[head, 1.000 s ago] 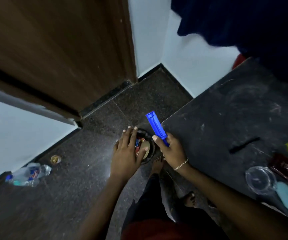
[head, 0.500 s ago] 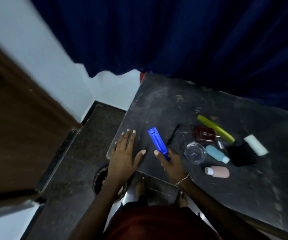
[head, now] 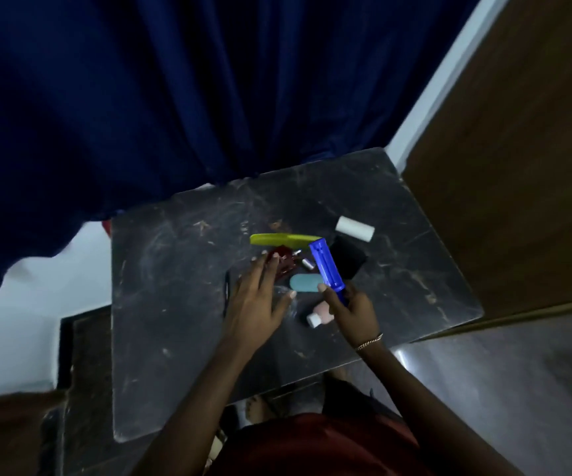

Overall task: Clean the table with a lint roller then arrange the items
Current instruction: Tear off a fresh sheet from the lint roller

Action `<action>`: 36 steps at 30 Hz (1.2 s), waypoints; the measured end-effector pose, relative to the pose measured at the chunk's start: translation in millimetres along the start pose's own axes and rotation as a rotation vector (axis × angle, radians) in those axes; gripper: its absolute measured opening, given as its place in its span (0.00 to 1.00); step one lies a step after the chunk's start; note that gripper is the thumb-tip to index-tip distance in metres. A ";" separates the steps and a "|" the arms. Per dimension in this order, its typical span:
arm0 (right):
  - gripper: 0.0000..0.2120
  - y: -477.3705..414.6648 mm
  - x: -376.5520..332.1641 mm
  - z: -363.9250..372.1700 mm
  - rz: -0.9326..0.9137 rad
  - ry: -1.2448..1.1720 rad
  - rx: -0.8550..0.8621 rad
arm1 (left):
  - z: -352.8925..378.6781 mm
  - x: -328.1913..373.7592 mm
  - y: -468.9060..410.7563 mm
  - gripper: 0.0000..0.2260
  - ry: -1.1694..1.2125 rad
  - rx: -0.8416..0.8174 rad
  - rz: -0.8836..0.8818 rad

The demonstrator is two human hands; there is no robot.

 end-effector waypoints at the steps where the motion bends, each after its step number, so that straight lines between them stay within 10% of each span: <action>1: 0.21 -9.7 1.8 -12.3 0.013 0.007 0.027 | 3.6 11.2 -14.3 0.32 0.012 0.004 0.027; 10: 0.23 -98.7 20.0 -97.3 0.037 0.098 0.132 | 44.6 83.9 -149.7 0.29 0.042 -0.037 0.172; 26: 0.16 -182.1 62.8 -157.8 0.154 0.136 -0.012 | 132.2 120.1 -275.3 0.27 -0.242 -0.619 0.188; 36: 0.18 -176.4 78.2 -175.1 0.177 0.131 -0.046 | 143.8 116.6 -276.7 0.19 -0.024 -0.541 0.097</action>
Point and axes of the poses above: each hand's wrist, its own y-axis away from the middle knuckle, its own z-axis out of the palm, x = y × z, the point moved 2 cm from there along -y, towards the middle knuckle, and after that the axes turned 4 degrees about z, right-handed, at the moved point
